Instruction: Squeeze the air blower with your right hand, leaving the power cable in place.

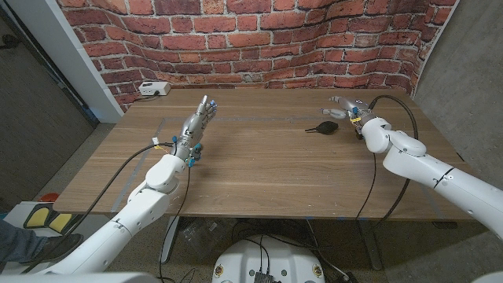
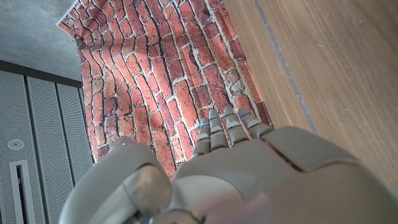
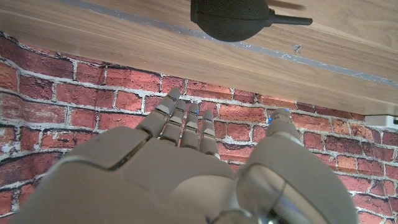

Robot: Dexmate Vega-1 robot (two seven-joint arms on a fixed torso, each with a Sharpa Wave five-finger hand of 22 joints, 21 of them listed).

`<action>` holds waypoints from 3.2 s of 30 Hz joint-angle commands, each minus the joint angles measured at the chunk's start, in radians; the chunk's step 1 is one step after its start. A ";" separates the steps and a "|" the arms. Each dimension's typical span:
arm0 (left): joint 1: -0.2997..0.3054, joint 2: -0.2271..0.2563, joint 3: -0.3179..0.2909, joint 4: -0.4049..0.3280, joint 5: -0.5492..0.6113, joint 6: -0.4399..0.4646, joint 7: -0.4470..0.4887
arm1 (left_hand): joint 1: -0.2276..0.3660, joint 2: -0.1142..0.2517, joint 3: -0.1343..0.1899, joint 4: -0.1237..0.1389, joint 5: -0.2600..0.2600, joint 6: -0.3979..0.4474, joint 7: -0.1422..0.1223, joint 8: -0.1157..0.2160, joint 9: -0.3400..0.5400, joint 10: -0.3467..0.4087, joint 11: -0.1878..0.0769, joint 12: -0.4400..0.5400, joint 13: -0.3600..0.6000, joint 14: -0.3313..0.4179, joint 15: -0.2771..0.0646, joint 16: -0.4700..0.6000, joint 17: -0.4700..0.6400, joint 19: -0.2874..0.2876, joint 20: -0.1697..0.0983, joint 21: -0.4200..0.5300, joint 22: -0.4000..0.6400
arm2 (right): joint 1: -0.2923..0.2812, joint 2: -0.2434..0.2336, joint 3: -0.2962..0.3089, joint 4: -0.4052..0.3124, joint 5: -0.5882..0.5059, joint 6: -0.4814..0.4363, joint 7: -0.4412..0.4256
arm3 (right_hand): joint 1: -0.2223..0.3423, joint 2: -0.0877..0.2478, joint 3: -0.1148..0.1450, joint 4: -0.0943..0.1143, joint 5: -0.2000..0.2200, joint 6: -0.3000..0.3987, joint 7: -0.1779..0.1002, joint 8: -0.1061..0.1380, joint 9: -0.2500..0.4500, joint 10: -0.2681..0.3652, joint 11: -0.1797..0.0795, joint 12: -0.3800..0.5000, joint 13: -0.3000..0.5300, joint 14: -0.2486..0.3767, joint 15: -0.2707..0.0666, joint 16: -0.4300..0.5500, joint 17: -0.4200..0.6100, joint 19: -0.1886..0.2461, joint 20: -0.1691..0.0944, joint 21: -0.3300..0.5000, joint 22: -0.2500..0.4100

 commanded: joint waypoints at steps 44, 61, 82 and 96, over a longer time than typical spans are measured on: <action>0.022 0.012 0.000 -0.042 -0.020 0.054 0.013 | -0.002 0.012 -0.012 0.004 -0.011 0.010 0.004 -0.009 0.003 0.016 0.000 -0.010 0.004 0.012 0.003 -0.005 0.005 0.004 0.008 -0.015 0.005 | 0.122 0.024 -0.145 0.090 -0.136 -0.084 0.244 | 0.127 -0.021 0.037 -0.011 0.007 -0.026 -0.017 -0.002 0.004 -0.004 -0.047 0.003 0.001 0.019 -0.016 0.006 0.002 0.022 -0.028 0.004 0.002; 0.038 0.022 -0.005 -0.061 -0.030 0.089 0.031 | -0.001 0.019 -0.012 0.005 -0.015 0.024 0.002 -0.008 0.003 0.025 0.001 -0.010 0.004 0.024 0.002 -0.003 0.005 0.012 0.013 -0.019 0.005 | 0.136 0.040 -0.174 0.114 -0.164 -0.089 0.253 | 0.206 -0.014 0.069 -0.014 0.011 -0.040 -0.050 0.001 0.005 0.004 -0.090 0.006 0.000 0.040 -0.039 0.009 0.001 0.042 -0.037 0.008 0.003; 0.047 0.027 -0.001 -0.075 -0.039 0.113 0.036 | 0.002 0.025 -0.014 0.006 -0.019 0.037 0.002 -0.008 0.003 0.035 0.000 -0.011 0.004 0.032 0.005 -0.004 0.005 0.016 0.019 -0.025 0.005 | 0.133 0.060 -0.181 0.138 -0.171 -0.074 0.211 | 0.311 -0.011 0.110 -0.011 0.011 0.004 -0.095 0.022 0.006 0.070 -0.137 0.021 -0.002 0.103 -0.058 0.017 0.001 0.095 -0.047 0.023 0.005; 0.033 0.024 0.009 -0.062 -0.044 0.121 0.023 | 0.004 0.029 -0.014 0.006 -0.021 0.044 0.002 -0.008 0.003 0.035 0.000 -0.014 0.004 0.034 0.004 -0.006 0.005 0.017 0.020 -0.029 0.005 | 0.139 0.076 -0.184 0.173 -0.156 -0.073 0.207 | 0.374 -0.013 0.137 -0.006 0.014 0.064 -0.117 0.040 0.007 0.138 -0.157 0.030 -0.004 0.194 -0.098 0.024 0.002 0.186 -0.057 0.051 0.006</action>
